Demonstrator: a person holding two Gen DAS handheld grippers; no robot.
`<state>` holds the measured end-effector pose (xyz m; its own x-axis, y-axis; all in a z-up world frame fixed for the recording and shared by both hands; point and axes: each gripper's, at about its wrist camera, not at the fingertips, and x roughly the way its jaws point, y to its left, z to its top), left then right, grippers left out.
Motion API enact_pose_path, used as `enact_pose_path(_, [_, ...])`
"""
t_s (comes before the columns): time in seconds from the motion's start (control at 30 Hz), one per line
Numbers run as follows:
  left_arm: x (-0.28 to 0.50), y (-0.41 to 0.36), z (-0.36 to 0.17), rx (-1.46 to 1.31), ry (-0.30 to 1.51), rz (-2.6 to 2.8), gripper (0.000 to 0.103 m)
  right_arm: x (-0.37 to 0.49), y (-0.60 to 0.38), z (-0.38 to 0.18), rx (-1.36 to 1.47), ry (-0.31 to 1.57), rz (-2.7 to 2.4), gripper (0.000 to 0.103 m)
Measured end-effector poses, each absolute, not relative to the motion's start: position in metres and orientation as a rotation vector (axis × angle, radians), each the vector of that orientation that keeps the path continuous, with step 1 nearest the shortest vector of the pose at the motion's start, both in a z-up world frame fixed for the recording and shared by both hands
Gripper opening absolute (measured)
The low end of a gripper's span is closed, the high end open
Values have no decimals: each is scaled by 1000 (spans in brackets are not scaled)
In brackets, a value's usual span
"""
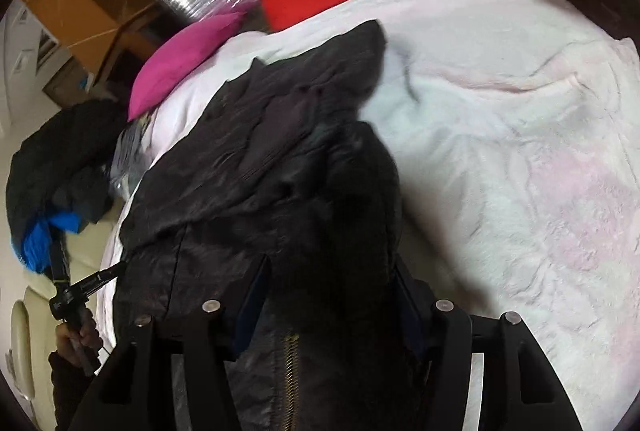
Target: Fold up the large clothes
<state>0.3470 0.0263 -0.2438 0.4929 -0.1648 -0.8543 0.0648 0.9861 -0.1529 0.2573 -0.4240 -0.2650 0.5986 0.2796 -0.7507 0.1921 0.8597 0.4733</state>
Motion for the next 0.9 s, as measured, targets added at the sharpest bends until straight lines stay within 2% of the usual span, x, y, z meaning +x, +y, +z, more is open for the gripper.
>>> enact_pose_path(0.07, [326, 35, -240, -115, 1031, -127, 47, 252, -420, -263, 544, 949, 38, 62])
enact_pose_path(0.13, [301, 44, -234, -124, 983, -96, 62, 246, -418, -260, 559, 937, 31, 62])
enact_pose_path(0.23, [259, 46, -224, -96, 902, -62, 64, 219, -424, -251, 618, 867, 12, 62])
enact_pose_path(0.37, [220, 44, -220, -65, 869, -41, 75, 180, -426, -242, 658, 765, -35, 62])
enact_pose_path(0.67, [162, 43, -234, -109, 887, -26, 77, 108, -388, -250, 615, 773, -126, 63])
enact_pose_path(0.9, [150, 50, -241, -141, 897, -21, 78, 81, -371, -261, 608, 799, -181, 63])
